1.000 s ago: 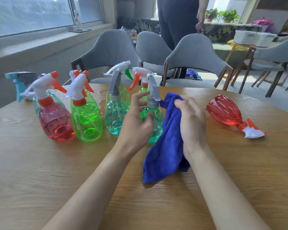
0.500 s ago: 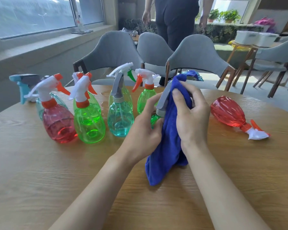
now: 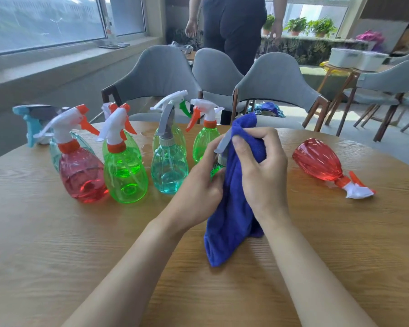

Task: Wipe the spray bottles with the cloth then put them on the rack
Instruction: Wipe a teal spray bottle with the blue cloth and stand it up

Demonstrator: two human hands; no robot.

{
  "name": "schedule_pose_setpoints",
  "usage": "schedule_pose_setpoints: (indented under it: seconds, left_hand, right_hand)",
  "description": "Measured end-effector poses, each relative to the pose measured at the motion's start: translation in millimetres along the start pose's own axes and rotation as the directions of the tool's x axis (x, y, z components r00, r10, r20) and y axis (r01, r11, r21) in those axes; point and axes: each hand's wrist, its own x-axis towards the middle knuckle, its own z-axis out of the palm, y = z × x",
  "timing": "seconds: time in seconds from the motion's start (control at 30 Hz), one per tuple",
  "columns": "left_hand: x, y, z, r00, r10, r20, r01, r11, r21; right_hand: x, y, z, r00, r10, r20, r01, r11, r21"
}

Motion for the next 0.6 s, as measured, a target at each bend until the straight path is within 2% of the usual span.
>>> schedule_pose_setpoints:
  seconds: [0.23, 0.33, 0.47, 0.6]
  left_hand:
    - [1.4, -5.9, -3.5, 1.000, 0.004, 0.021, -0.003, 0.999, -0.043]
    - [1.8, -8.0, -1.5, 0.999, 0.019, 0.048, -0.017, 0.999, -0.044]
    - [1.3, -10.1, 2.2, 0.999, 0.042, 0.029, -0.041, 0.999, -0.024]
    - [-2.6, -9.5, 3.8, 1.000, 0.017, 0.013, -0.017, 1.000, -0.023]
  right_hand:
    - [-8.9, 5.1, -1.9, 0.991, -0.019, 0.133, 0.022, 1.000, -0.017]
    - [-6.3, 10.0, -10.5, 0.986, 0.083, 0.141, -0.090, 0.995, 0.046]
    - [-12.6, 21.0, -12.4, 0.972, 0.209, 0.109, -0.208, 0.978, -0.024]
    - [-15.6, 19.7, -12.7, 0.981, 0.104, 0.164, -0.095, 0.994, -0.057]
